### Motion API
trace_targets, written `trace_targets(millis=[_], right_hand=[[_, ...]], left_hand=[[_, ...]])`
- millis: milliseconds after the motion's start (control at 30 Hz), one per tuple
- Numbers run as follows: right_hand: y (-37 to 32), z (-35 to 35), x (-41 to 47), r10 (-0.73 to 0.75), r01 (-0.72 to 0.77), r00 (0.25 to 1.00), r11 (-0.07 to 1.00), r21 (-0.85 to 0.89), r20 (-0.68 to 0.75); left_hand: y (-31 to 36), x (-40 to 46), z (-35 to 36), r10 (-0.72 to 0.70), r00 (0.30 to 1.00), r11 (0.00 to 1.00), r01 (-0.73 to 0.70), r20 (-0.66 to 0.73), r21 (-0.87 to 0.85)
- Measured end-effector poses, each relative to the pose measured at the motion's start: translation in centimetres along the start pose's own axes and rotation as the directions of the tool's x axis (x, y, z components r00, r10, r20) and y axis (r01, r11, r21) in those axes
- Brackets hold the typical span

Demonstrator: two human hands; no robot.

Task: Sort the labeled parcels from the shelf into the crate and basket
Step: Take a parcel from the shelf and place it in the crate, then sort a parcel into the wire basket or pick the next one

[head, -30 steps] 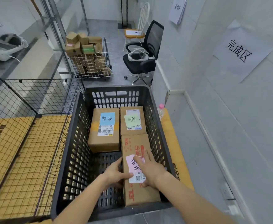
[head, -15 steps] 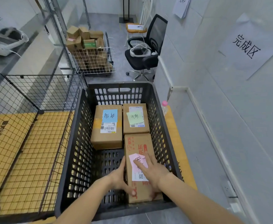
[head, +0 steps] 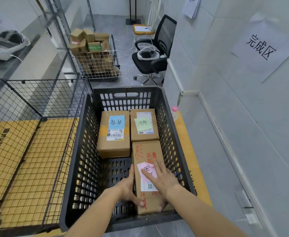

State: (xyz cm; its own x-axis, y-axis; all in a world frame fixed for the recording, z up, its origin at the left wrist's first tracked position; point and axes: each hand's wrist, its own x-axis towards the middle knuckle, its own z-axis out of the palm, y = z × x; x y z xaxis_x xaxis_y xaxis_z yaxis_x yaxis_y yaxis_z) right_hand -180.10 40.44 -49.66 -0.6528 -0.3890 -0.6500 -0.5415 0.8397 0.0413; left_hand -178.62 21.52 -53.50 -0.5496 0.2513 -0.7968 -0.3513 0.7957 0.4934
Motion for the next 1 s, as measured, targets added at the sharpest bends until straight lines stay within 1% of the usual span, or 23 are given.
trace_targets(millis=[67, 167, 233, 267, 333, 433, 500, 633, 767, 900, 1000], right_hand=[[0.1, -0.2, -0.3, -0.003, 0.003, 1.000, 1.000, 0.011, 0.001], [0.5, -0.7, -0.8, -0.012, 0.012, 1.000, 1.000, 0.012, -0.016], [0.7, -1.0, -1.2, -0.018, 0.017, 0.999, 1.000, -0.019, -0.031], [0.7, -1.4, -1.6, -0.015, 0.014, 0.999, 1.000, -0.023, -0.049], [0.8, -2.7, -2.5, -0.005, 0.001, 0.994, 0.999, -0.033, -0.113], [1.2, -5.9, -4.5, -0.010, 0.002, 0.979, 0.999, -0.040, -0.205], [1.4, -8.7, -6.2, -0.021, 0.012, 0.963, 0.999, -0.036, -0.270], [1.2, -14.9, -9.5, -0.055, 0.038, 0.921, 0.998, -0.051, -0.385], [-0.3, -21.3, -12.1, -0.134, 0.118, 0.855, 0.991, -0.062, -0.501], [-3.7, -27.2, -15.4, -0.261, 0.274, 0.788, 0.960, -0.063, -0.558], [-7.1, -29.7, -18.4, -0.351, 0.376, 0.693, 0.921, -0.100, -0.630]], left_hand=[[0.3, -0.4, 0.0, -0.010, 1.000, 0.999, 0.010, -0.016, 0.037], [1.4, -1.4, -0.8, 0.037, 0.994, 0.997, -0.030, -0.107, 0.069], [2.3, -2.7, -2.1, 0.101, 0.972, 0.993, -0.084, -0.213, 0.086], [2.8, -3.8, -2.9, 0.124, 0.955, 0.988, -0.094, -0.268, 0.123], [3.5, -6.0, -4.5, 0.148, 0.914, 0.974, -0.070, -0.377, 0.214], [4.0, -9.7, -6.8, 0.176, 0.837, 0.950, -0.007, -0.518, 0.311], [4.7, -12.7, -8.2, 0.211, 0.784, 0.922, 0.039, -0.584, 0.385], [6.2, -19.4, -10.3, 0.251, 0.665, 0.902, 0.103, -0.703, 0.419], [7.0, -26.9, -11.4, 0.212, 0.533, 0.924, 0.164, -0.819, 0.346], [6.9, -34.8, -11.2, 0.116, 0.398, 0.960, 0.190, -0.910, 0.205], [6.2, -40.4, -10.1, 0.050, 0.280, 0.972, 0.208, -0.959, 0.112]])
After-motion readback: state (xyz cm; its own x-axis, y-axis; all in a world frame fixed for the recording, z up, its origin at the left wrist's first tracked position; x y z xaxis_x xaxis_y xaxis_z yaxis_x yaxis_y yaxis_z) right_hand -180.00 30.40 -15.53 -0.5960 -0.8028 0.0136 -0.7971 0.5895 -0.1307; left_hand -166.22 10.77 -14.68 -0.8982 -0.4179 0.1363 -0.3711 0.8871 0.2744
